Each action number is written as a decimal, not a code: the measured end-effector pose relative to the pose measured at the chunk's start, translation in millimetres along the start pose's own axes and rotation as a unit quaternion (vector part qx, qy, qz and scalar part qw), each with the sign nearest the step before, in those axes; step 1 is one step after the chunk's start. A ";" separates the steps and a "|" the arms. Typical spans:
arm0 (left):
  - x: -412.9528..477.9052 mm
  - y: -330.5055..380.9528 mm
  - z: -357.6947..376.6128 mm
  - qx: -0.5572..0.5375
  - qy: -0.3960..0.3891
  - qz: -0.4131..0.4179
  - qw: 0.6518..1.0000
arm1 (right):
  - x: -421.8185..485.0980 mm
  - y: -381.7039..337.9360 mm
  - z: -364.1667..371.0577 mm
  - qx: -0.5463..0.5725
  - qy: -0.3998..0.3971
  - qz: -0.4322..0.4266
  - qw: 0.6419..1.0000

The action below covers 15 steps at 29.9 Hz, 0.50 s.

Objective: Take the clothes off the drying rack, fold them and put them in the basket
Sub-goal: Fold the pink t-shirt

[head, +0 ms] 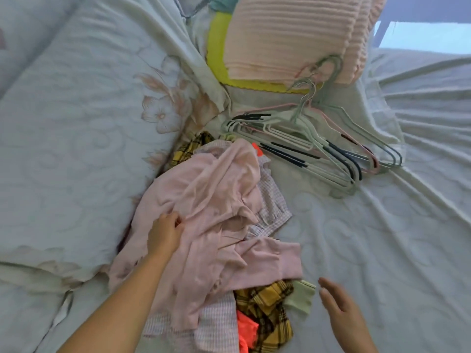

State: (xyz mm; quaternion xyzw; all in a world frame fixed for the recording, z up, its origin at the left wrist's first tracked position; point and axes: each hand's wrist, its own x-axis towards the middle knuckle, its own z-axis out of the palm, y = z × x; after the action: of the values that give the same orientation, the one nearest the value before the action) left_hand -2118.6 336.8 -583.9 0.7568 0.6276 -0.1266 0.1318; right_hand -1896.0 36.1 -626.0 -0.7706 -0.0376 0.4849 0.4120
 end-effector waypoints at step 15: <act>-18.8 75.2 -8.1 -0.118 -0.067 0.059 0.989 | -40.6 -41.1 -7.2 0.116 -0.037 0.021 0.992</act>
State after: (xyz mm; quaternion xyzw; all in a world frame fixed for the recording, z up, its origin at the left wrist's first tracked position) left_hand -2047.8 309.1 -566.5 0.7615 0.5821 -0.0941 0.2692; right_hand -1897.8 40.2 -567.9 -0.6998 0.0202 0.5228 0.4864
